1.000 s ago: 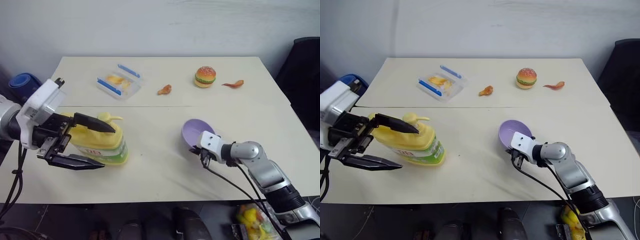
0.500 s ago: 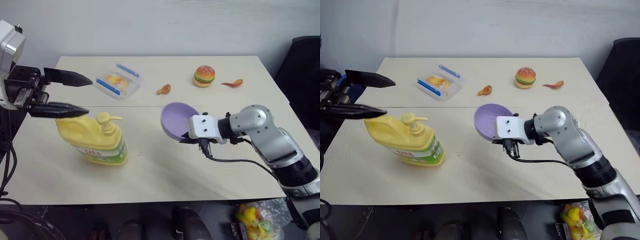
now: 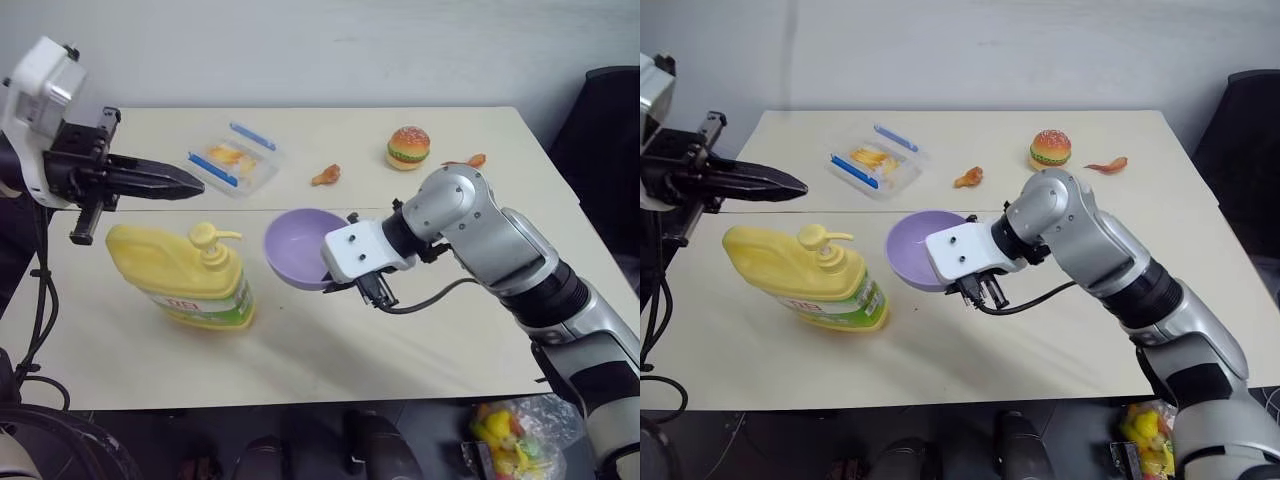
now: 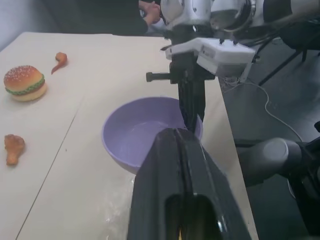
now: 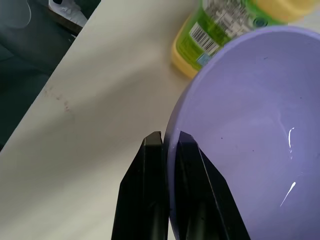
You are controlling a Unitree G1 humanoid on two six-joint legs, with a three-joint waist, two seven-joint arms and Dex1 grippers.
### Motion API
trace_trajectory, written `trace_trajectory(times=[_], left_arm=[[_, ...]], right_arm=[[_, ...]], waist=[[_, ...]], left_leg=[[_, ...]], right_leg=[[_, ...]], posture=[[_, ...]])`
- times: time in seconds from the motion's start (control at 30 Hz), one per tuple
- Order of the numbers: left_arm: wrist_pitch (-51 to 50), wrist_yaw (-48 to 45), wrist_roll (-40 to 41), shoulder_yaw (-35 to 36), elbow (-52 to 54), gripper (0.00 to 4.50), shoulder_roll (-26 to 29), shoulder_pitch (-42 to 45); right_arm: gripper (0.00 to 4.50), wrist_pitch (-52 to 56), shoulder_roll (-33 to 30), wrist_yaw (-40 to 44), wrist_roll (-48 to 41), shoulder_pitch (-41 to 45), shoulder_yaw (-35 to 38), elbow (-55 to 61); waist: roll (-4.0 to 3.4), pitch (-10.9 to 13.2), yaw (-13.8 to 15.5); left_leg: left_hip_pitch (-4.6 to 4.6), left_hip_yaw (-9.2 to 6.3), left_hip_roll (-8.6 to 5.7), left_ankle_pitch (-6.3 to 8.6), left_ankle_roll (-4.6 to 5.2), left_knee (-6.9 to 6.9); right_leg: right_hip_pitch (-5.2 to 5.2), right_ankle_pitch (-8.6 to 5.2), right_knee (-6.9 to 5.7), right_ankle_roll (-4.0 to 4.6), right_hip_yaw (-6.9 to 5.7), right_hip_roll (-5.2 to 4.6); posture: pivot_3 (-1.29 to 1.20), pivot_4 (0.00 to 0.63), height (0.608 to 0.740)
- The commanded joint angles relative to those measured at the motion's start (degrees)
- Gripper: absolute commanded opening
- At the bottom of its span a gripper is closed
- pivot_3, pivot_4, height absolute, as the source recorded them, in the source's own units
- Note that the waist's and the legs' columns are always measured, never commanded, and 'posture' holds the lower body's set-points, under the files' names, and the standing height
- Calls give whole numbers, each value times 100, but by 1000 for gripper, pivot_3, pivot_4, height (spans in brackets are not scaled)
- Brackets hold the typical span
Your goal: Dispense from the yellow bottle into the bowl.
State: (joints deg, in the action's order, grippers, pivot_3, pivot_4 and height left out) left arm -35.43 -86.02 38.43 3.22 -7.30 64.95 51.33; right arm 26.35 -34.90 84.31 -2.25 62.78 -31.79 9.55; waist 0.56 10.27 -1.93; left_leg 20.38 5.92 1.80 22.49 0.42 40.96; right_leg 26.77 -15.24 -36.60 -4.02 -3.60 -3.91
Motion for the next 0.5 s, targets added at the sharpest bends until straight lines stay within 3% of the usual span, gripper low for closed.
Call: trace_trajectory(times=[0.03, 0.3, 0.5], left_arm=[[159, -431, -45, 67, 165, 17, 81, -53], [211, -413, -20, 133, 329, 17, 155, -448], [360, -183, -99, 62, 343, 17, -103, -403]], right_arm=[[0, 82, 56, 125, -99, 173, 73, 127], [0, 259, 139, 175, -259, 322, 182, 375], [0, 424, 161, 176, -379, 344, 162, 485]], waist=[[0, 0, 12], [0, 0, 26], [0, 0, 29]], left_leg=[[0, -3, 0, 0, 0, 6], [4, -12, -3, 4, 9, 18], [5, -15, -6, 4, 9, 19]], right_leg=[[-2, 0, -4, 0, -2, -3], [-5, 0, -19, 0, -8, -25], [-6, 0, -19, 0, -12, -27]], posture=[[0, 150, 740], [0, 150, 740], [0, 150, 740]])
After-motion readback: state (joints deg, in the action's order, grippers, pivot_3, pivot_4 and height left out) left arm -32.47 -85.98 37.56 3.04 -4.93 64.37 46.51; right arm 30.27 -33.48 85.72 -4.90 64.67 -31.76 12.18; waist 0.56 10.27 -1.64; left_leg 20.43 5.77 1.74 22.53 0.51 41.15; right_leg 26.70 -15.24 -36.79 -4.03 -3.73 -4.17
